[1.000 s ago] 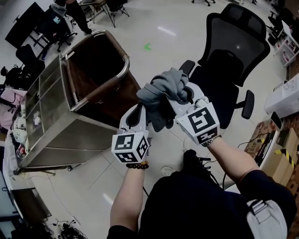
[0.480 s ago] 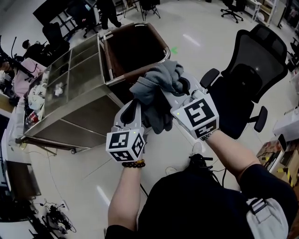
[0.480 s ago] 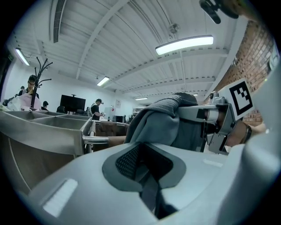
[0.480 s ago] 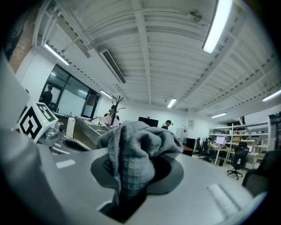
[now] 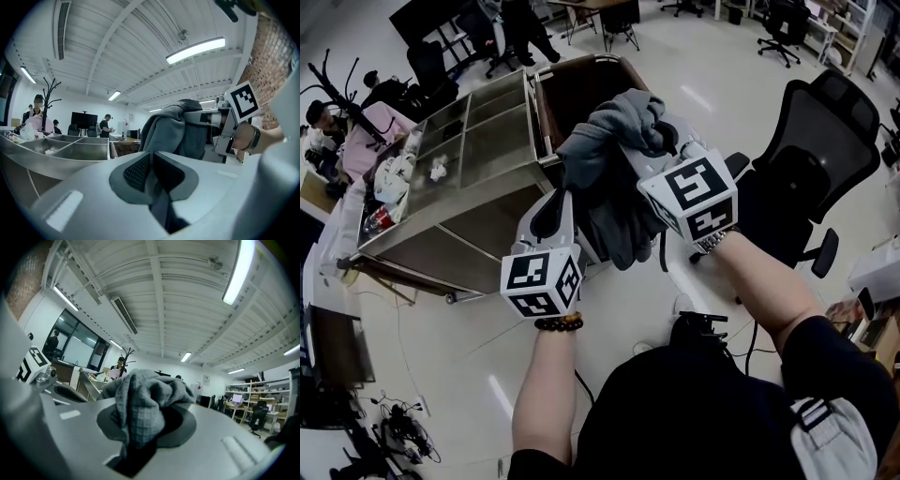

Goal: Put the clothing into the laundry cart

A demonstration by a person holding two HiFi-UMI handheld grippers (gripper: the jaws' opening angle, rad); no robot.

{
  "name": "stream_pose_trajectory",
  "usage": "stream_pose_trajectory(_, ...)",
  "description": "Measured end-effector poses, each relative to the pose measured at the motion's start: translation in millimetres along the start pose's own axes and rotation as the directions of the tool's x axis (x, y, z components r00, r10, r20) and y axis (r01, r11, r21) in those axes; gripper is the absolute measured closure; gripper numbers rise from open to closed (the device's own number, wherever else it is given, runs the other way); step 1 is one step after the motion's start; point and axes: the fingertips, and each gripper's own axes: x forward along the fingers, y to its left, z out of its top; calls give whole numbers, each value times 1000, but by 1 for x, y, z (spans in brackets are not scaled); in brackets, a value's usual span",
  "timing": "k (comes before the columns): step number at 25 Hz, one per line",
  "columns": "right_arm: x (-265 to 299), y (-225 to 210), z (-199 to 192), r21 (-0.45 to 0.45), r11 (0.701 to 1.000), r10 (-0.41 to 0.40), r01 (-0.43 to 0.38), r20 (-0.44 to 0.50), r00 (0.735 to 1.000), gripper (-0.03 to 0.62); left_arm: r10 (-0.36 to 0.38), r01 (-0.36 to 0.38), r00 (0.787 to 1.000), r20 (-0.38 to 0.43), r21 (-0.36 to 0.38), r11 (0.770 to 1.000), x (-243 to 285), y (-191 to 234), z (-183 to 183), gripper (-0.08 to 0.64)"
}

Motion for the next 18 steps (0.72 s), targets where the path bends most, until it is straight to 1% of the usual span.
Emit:
stream_pose_trajectory(5, 14, -8, 28, -4, 1000, 4, -4, 3, 1000, 492, 24, -24, 1000, 0, 1, 1000, -6, 9, 17, 537)
stream_pose_trajectory(10, 30, -26, 47, -16, 1000, 4, -4, 10, 1000, 492, 35, -35, 999, -5, 7, 999, 1, 10, 22, 537)
stream_pose_trajectory(16, 74, -64, 61, -16, 1000, -1, 1, 35, 999, 491, 40, -40, 999, 11, 19, 999, 38, 26, 25, 537)
stream_pose_trajectory(18, 84, -70, 71, -19, 1000, 0, 1, 48, 999, 491, 40, -40, 999, 20, 30, 999, 44, 27, 29, 537)
